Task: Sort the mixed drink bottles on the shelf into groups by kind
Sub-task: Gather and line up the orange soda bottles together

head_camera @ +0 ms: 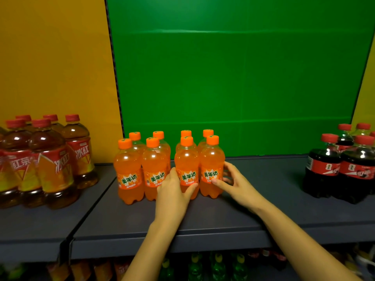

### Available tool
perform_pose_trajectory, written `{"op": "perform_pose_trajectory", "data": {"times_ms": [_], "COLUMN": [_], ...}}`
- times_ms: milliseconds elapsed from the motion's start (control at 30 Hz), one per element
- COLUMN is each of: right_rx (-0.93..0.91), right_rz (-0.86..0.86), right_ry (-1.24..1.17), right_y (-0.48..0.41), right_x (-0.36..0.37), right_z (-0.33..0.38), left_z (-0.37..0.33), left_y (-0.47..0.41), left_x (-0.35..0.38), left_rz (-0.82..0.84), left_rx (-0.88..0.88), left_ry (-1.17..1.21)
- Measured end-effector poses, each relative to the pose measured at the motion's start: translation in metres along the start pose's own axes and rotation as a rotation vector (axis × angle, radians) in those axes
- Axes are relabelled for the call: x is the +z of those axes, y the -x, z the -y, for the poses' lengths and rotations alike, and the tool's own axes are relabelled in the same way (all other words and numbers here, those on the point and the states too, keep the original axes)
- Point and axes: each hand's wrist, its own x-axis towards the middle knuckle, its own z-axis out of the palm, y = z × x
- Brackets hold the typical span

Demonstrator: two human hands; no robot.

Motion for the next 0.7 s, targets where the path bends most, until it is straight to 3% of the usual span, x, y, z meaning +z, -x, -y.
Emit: {"op": "perform_pose_trajectory", "data": {"times_ms": [233,367,467,533,600,700], "right_rx": [-0.024,-0.021,0.035,0.083,0.119,0.123], "right_rz": [-0.035,-0.124,-0.114,-0.047,0.028,0.106], "right_ry": [0.002,0.017,-0.031,-0.072,-0.118,-0.172], "right_y": [0.002,0.005,0.001,-0.004,-0.009,-0.017], "right_x": [0.002,0.000,-0.004,-0.004,-0.001,0.003], "right_z": [-0.003,-0.001,-0.001,-0.001,0.001,0.004], "left_z": [0.001,0.005,0.034,0.057,0.075,0.099], "left_y": [0.006,0.021,0.012,-0.004,-0.020,-0.040], "left_x": [-0.008,-0.045,-0.078,-0.094,-0.104,-0.102], "left_rz": [-0.021,-0.354,-0.485,-0.364,-0.120,0.243], "left_rx": [0.020,0.113,0.001,-0.175,-0.324,-0.357], "left_ry": [-0.032,-0.130,-0.019,0.137,0.249,0.477]}}
